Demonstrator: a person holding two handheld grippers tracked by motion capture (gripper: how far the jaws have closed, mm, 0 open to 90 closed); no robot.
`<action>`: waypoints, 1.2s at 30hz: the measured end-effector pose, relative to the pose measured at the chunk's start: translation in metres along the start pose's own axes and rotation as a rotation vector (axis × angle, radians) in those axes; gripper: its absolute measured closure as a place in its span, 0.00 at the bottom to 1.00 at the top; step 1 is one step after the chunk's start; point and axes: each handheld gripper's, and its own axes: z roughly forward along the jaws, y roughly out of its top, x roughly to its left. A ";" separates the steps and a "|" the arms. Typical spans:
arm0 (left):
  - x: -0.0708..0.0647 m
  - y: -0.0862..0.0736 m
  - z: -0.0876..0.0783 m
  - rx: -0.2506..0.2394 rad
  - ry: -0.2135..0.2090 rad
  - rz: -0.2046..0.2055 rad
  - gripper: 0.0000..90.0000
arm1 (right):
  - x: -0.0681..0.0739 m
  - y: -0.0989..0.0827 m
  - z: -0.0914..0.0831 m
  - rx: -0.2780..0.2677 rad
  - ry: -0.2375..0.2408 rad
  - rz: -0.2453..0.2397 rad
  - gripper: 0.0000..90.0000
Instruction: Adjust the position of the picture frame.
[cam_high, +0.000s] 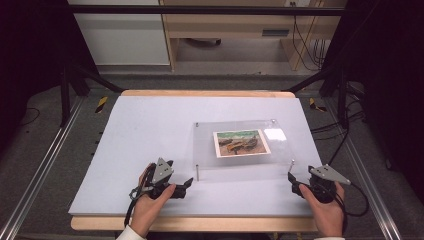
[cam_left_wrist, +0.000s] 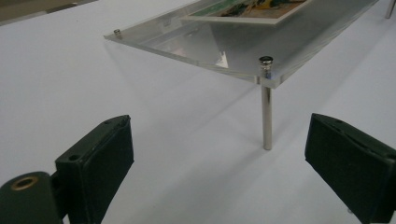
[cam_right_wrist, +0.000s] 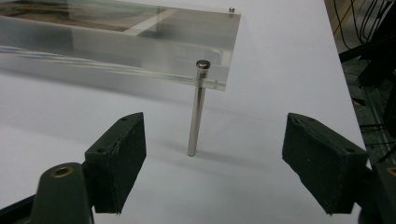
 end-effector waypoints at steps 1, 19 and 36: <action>-0.001 0.000 0.000 0.000 -0.005 0.000 0.08 | -0.001 0.000 0.000 -0.002 -0.004 0.003 0.26; -0.004 0.005 0.000 -0.024 -0.074 -0.055 0.07 | -0.008 0.008 0.034 -0.003 0.118 0.019 0.78; -0.006 0.006 0.005 -0.031 -0.097 -0.094 0.15 | -0.015 0.013 0.034 -0.087 0.226 0.142 0.94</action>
